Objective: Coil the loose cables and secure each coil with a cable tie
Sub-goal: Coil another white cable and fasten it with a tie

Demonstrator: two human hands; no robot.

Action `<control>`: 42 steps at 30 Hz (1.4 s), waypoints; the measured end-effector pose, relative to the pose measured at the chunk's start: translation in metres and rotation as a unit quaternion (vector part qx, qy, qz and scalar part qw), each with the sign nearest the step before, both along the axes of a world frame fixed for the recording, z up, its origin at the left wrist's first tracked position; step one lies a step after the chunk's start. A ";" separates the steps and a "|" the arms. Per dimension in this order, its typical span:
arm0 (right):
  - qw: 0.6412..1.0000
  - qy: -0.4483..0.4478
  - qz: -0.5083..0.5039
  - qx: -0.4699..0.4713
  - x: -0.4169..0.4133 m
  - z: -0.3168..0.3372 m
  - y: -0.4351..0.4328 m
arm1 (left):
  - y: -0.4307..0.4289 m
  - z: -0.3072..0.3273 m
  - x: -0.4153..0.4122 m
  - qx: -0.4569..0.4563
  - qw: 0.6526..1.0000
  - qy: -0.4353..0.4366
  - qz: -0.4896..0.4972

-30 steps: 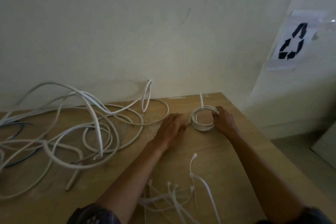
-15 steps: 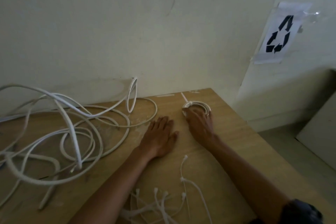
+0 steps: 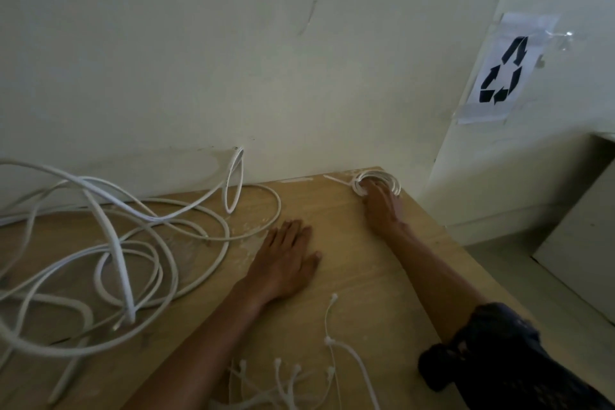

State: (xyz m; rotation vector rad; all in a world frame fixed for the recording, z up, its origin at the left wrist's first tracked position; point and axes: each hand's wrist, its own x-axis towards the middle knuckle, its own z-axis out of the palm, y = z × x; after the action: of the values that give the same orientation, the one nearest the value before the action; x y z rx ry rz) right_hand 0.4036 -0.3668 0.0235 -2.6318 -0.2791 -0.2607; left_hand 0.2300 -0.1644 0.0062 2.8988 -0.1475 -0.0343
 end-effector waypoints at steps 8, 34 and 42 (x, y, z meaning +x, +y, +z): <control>0.996 -0.012 0.093 -0.014 0.026 -0.008 -0.014 | -0.002 0.002 -0.003 -0.001 1.000 0.007 -0.001; 0.848 0.227 0.434 0.203 -0.264 0.103 0.216 | 0.107 0.075 -0.207 -0.288 0.827 -0.456 0.158; 0.852 0.179 0.310 0.383 -0.240 0.103 0.239 | 0.152 0.038 -0.211 -0.113 0.895 -0.387 0.190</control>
State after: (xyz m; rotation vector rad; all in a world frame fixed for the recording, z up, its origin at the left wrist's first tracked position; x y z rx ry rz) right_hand 0.1638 -0.1276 0.1265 -1.6397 -0.7023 0.2885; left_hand 0.0194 -0.0123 0.0439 2.4819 0.2667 1.1222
